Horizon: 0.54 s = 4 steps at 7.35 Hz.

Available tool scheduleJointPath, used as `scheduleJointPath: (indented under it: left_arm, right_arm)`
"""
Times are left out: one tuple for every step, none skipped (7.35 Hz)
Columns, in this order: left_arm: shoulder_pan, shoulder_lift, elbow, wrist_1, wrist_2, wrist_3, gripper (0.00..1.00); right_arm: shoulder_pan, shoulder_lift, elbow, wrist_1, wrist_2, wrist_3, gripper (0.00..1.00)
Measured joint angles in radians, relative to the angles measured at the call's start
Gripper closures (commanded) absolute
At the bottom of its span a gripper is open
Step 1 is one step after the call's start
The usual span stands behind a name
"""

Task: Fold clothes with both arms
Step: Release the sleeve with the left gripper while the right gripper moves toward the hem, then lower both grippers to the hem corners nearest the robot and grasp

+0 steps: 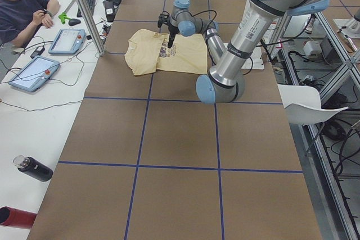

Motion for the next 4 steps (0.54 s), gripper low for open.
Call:
scheduleJointPath:
  left_arm:
    - [0.017, 0.085, -0.028, -0.075, 0.003, -0.009, 0.00]
    - [0.065, 0.168, -0.038, -0.188, 0.025, -0.051, 0.01]
    - [0.148, 0.219, -0.037, -0.265, 0.088, -0.139, 0.01]
    - [0.238, 0.237, -0.034, -0.296, 0.153, -0.239, 0.01]
  right_arm:
    - [-0.090, 0.021, 0.012, -0.058, -0.083, 0.069, 0.00]
    - [-0.150, 0.020, 0.017, -0.080, -0.133, 0.115, 0.00]
    - [-0.181, 0.001, 0.018, -0.060, -0.157, 0.140, 0.00]
    - [-0.195, -0.049, 0.017, 0.013, -0.168, 0.148, 0.00]
